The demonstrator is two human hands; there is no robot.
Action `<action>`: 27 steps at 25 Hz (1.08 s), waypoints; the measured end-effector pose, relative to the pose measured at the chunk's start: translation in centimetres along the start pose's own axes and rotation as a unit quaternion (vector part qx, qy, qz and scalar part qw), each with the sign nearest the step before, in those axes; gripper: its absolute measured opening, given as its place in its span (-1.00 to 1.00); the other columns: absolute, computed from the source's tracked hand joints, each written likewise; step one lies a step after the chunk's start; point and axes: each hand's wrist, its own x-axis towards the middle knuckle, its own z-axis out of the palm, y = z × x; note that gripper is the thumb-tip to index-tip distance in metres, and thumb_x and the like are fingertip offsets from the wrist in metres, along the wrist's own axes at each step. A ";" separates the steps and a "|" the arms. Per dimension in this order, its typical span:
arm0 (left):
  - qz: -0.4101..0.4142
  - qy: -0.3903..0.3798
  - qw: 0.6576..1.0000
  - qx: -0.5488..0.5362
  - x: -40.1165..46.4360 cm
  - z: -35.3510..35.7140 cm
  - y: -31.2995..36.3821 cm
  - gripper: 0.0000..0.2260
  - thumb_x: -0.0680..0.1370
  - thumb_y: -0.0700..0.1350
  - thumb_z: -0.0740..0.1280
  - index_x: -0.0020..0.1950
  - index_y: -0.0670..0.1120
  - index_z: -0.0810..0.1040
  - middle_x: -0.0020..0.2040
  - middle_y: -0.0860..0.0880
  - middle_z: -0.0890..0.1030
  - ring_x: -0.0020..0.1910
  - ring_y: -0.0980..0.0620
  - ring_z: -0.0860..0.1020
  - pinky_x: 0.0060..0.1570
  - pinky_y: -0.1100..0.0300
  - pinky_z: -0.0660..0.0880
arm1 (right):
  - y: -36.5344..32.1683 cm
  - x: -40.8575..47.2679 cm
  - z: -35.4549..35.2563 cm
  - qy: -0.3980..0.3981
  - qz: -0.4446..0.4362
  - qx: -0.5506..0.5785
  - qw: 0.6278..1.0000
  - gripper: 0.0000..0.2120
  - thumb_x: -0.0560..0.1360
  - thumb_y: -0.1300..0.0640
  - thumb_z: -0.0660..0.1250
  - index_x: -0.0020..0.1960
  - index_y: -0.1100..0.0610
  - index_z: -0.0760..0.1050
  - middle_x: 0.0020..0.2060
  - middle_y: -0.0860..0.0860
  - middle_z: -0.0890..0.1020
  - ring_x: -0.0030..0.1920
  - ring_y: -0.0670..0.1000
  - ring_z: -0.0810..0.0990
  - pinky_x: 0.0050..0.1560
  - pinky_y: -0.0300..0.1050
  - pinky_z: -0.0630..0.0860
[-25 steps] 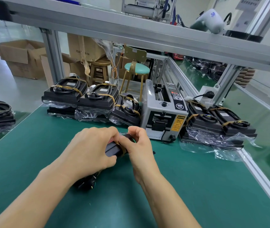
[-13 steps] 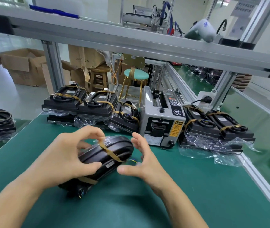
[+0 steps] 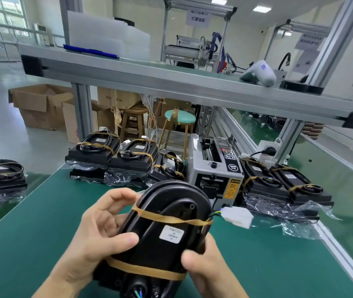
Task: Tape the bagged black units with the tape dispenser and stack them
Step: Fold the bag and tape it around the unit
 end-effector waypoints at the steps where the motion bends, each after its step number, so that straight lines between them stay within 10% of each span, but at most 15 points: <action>1: 0.003 -0.009 1.000 0.008 0.1 0.6 0.2 -0.44 0.13 -0.29 0.53 0.11 -0.11 0.54 0.15 -0.21 0.60 -0.14 -0.21 0.65 -0.18 0.05 0.61 | -0.3 -0.1 0.5 0.002 -0.007 0.019 1.000 -0.33 0.18 0.05 0.63 0.23 0.22 0.56 0.13 0.21 0.64 0.18 0.19 0.59 0.17 0.06 0.52; 9: 0.107 -0.032 0.945 0.308 -0.5 4.1 1.1 -0.71 0.32 -0.06 0.45 0.01 0.16 0.59 0.26 0.11 0.54 -0.15 -0.13 0.62 -0.09 0.04 0.57 | -0.1 -1.0 0.4 0.058 -0.022 0.196 0.979 -0.36 0.13 0.24 0.53 0.22 0.25 0.56 0.19 0.29 0.59 0.20 0.25 0.58 0.14 0.10 0.54; 20: 0.167 0.016 0.912 0.374 -1.0 4.8 0.4 -0.82 0.35 0.00 0.42 -0.09 0.14 0.49 0.29 0.05 0.48 -0.15 0.01 0.60 -0.11 0.23 0.52 | -0.7 -1.1 0.2 0.099 -0.027 0.170 0.980 -0.41 -0.01 0.22 0.57 0.03 0.26 0.64 -0.05 0.26 0.68 -0.02 0.21 0.66 -0.04 0.03 0.60; 27: -0.113 -0.083 0.980 0.142 -0.7 2.0 -0.5 -0.43 0.20 0.20 0.57 0.14 0.02 0.62 0.12 -0.05 0.66 0.09 0.01 0.62 -0.01 0.28 0.51 | -2.0 -0.9 -0.2 0.087 -0.054 0.005 0.995 -0.26 0.11 0.27 0.49 0.29 0.28 0.42 0.07 0.29 0.62 0.08 0.27 0.60 0.10 0.12 0.55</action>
